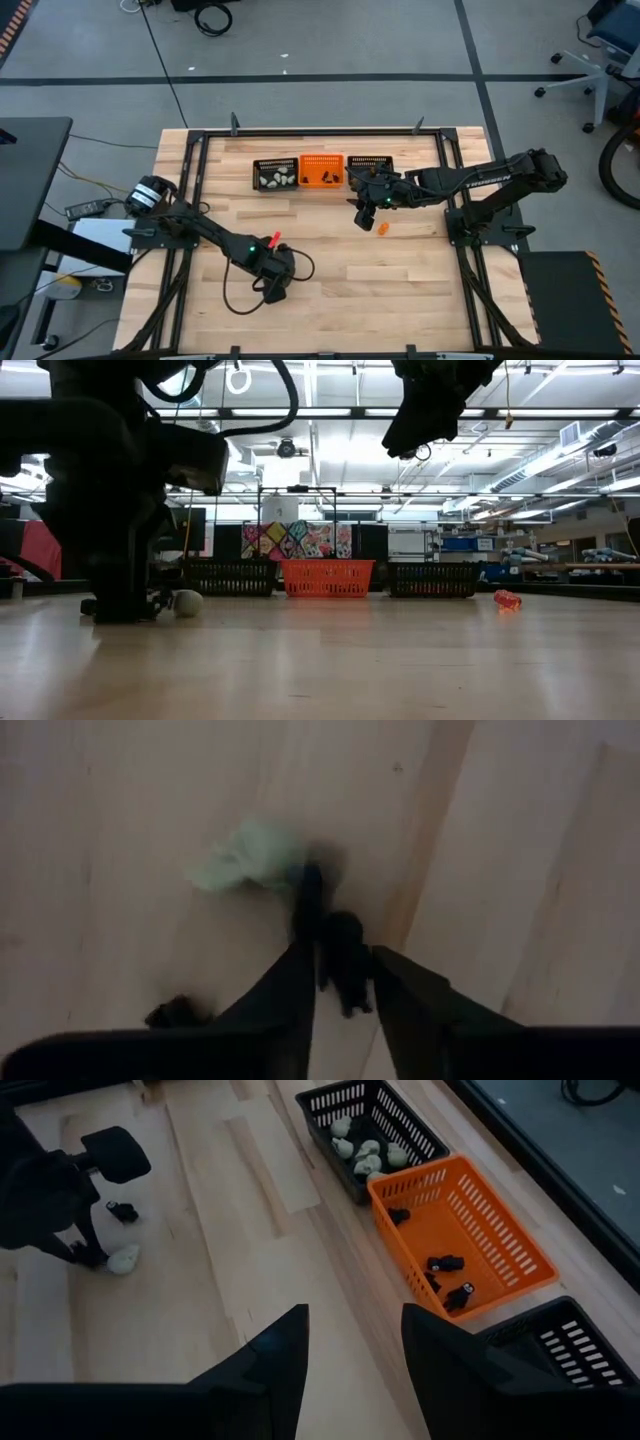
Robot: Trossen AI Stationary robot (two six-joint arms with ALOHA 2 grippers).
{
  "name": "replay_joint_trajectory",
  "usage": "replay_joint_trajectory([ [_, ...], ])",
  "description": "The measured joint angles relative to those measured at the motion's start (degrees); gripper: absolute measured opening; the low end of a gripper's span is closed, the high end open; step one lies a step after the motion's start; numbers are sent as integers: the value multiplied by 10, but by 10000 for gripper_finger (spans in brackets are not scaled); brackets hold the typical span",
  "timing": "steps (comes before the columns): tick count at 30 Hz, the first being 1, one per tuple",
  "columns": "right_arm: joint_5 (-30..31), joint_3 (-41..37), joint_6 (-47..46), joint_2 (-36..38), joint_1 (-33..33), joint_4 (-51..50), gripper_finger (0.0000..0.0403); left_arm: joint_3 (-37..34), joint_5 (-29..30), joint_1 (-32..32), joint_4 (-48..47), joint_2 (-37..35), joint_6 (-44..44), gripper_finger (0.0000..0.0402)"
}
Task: Sort Halloween decoration
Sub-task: Put the black skeleton toy into the orange bin
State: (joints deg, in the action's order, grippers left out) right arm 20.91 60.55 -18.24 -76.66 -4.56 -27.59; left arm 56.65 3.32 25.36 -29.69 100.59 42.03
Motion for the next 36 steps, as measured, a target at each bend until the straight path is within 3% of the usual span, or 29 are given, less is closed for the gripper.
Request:
replay_joint_trajectory([
  [10,4,0,4,0,0,0,165,0,-3,-1,1,-3,9,13],
  [24,5,0,5,0,1,1,165,-2,3,-10,-2,-55,-14,6],
  [36,7,0,4,0,2,10,165,-1,17,-90,68,-63,-92,5],
])
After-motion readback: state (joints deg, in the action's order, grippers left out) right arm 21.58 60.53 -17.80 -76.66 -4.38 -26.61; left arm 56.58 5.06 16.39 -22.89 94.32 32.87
